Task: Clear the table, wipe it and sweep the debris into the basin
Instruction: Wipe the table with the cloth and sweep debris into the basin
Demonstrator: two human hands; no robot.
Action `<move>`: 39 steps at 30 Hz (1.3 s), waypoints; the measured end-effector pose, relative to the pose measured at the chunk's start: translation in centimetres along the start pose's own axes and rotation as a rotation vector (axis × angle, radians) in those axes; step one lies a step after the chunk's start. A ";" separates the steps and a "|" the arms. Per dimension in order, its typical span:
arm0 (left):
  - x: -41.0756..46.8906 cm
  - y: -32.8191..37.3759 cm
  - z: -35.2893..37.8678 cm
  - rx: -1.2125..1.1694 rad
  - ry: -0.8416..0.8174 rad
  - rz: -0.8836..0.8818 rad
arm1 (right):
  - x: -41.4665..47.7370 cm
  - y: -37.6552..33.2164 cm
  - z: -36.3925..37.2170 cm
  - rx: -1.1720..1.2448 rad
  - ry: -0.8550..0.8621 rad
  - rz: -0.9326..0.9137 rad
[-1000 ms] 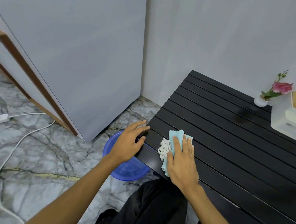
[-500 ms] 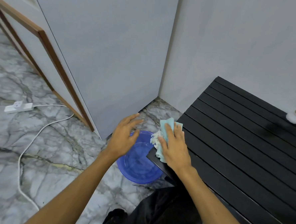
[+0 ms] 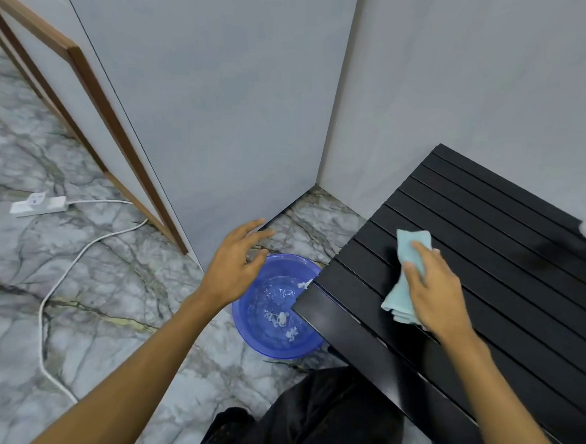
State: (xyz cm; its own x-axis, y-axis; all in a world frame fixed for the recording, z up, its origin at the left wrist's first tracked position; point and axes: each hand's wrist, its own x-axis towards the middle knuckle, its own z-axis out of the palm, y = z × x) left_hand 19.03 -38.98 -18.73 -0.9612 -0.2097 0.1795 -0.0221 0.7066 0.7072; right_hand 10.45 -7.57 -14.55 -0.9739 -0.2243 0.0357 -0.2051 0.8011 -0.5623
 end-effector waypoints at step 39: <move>-0.6 0.5 -1.0 0.004 0.013 -0.051 | -2.6 -5.4 0.2 0.165 0.181 -0.325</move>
State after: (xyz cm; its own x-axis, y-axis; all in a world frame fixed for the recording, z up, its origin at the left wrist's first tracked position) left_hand 19.87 -39.21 -17.79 -0.9550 -0.2543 0.1525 -0.0719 0.6976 0.7128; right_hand 14.10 -11.45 -11.74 -0.8653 -0.3383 0.3699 -0.5011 0.6011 -0.6226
